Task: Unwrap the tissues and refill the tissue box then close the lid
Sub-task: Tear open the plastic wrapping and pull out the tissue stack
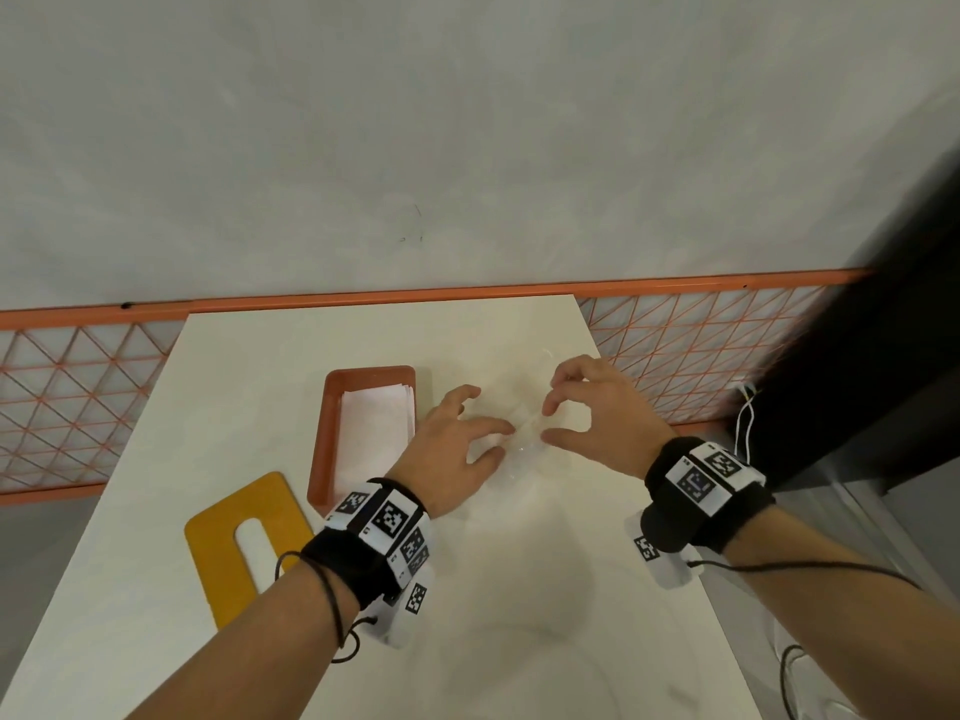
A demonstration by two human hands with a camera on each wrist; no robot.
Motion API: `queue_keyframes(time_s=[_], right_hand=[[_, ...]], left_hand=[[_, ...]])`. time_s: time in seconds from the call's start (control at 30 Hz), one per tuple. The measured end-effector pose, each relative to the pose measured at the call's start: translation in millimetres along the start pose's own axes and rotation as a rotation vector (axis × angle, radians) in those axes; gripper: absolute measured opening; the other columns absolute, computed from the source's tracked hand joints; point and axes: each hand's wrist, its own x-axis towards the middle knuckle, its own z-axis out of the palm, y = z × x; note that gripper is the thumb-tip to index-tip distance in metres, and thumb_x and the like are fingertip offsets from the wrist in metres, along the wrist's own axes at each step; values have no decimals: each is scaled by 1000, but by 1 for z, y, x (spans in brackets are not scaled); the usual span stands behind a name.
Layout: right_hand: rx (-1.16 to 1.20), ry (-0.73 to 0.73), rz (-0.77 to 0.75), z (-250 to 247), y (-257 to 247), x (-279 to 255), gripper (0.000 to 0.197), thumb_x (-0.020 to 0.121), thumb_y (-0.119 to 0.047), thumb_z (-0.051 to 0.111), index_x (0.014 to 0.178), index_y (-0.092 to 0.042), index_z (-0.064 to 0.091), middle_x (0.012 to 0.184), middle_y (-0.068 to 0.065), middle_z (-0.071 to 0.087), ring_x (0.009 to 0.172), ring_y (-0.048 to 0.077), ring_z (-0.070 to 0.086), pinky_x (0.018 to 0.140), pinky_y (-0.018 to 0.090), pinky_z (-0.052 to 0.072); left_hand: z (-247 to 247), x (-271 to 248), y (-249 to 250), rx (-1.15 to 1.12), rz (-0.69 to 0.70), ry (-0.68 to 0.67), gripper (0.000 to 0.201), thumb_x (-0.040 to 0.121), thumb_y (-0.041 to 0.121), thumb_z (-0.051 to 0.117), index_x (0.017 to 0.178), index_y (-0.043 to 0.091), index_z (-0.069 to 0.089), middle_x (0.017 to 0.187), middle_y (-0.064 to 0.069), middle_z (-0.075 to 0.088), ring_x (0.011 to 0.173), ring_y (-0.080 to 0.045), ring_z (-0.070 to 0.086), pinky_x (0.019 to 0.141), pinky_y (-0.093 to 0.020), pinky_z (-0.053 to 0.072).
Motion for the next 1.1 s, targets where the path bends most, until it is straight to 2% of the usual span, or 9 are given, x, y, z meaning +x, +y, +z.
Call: queue_keyframes(time_s=[0.27, 0.37, 0.47, 0.57, 0.7, 0.83, 0.93, 1.03, 1.1], right_hand=[[15, 0, 152, 3, 5, 0, 42, 87, -44, 66, 122, -21, 61, 120, -5, 59, 99, 8, 54, 88, 24, 42], [-72, -12, 158, 4, 6, 2, 46, 84, -45, 67, 123, -22, 59, 123, -1, 59, 112, 18, 51, 96, 33, 41], [-96, -13, 34, 1, 4, 6, 47, 77, -37, 75, 120, -25, 60, 125, -2, 51, 116, 21, 45, 101, 45, 40], [-69, -154, -101, -5, 1, 12, 49, 75, -22, 76, 121, -25, 61, 124, -3, 51, 112, 18, 48, 99, 44, 41], [-215, -311, -100, -16, -4, 20, 53, 77, -23, 74, 128, -28, 57, 131, -3, 50, 117, 19, 46, 100, 41, 38], [-390, -342, -152, -21, -8, 25, 49, 83, -29, 69, 131, -29, 57, 134, -5, 50, 117, 18, 47, 95, 35, 33], [-489, -361, -224, -21, -13, 25, 42, 88, -32, 64, 129, -30, 59, 132, -6, 52, 116, 19, 49, 92, 35, 33], [-502, -350, -293, -21, -15, 25, 33, 87, -29, 64, 120, -24, 66, 125, -2, 60, 111, 23, 54, 87, 35, 35], [-495, -385, -294, -21, -16, 25, 31, 88, -29, 62, 119, -23, 67, 124, -1, 63, 110, 24, 57, 88, 36, 37]], left_hand=[[-5, 1, -1, -9, -1, 6, 59, 90, 33, 61, 145, 28, 39, 153, 4, 24, 139, -16, 32, 105, -17, 20], [-9, 6, 0, -72, -60, -6, 82, 84, 33, 70, 151, 23, 24, 155, 2, 21, 141, -14, 28, 107, -18, 21], [-14, 12, 1, -179, -155, -46, 96, 77, 34, 78, 153, 20, 20, 155, 3, 19, 126, -8, 35, 101, -19, 27], [-13, 15, 2, -248, -208, -98, 103, 74, 36, 81, 153, 19, 18, 156, 4, 16, 121, -5, 33, 99, -20, 28], [-2, 14, -5, -341, -215, -117, 113, 66, 37, 87, 153, 20, 17, 155, 7, 15, 132, -15, 38, 109, -33, 39], [8, 9, -8, -421, -161, -94, 112, 66, 13, 88, 153, 17, 16, 151, 8, 14, 130, -15, 38, 106, -30, 43], [14, 8, -13, -378, -131, -77, 111, 68, 9, 84, 153, 17, 14, 151, 8, 12, 134, -17, 37, 110, -32, 41], [13, 5, -14, -408, -101, -66, 105, 71, 11, 79, 153, 26, 15, 149, 11, 14, 135, -15, 35, 110, -31, 40], [10, 1, -8, -494, -79, -49, 89, 74, 25, 71, 148, 41, 24, 147, 11, 21, 134, -12, 34, 110, -32, 36]])
